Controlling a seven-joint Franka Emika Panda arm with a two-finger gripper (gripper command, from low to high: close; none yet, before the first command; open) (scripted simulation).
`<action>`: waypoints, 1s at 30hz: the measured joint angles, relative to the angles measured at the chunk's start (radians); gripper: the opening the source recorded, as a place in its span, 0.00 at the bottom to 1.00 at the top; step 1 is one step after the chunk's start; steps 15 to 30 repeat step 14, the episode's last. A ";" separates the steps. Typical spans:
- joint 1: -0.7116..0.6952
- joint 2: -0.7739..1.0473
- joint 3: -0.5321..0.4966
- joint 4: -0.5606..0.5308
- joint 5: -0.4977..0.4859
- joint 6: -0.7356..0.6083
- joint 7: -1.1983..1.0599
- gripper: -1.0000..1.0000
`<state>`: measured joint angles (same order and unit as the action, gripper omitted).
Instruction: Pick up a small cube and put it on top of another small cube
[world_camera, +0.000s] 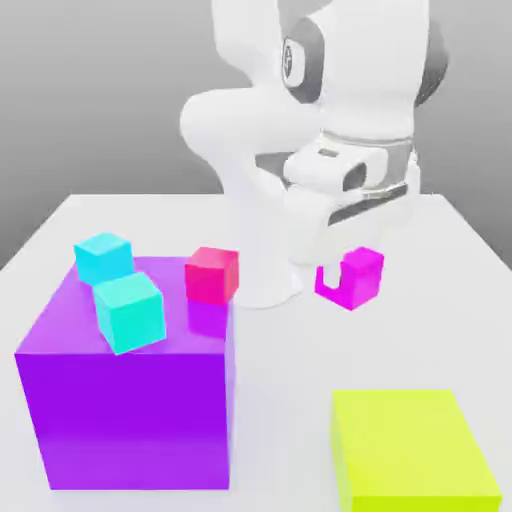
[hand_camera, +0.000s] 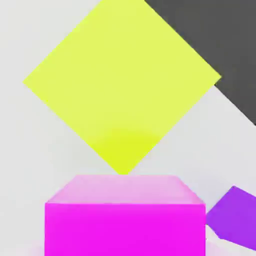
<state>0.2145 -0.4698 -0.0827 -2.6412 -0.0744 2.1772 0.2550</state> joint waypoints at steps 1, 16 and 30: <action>-0.024 -0.035 -0.025 0.008 -0.010 -0.043 -0.024 0.00; -0.134 -0.119 -0.137 -0.068 -0.064 -0.051 -0.123 1.00; -0.134 -0.119 -0.137 -0.068 -0.064 -0.051 -0.123 1.00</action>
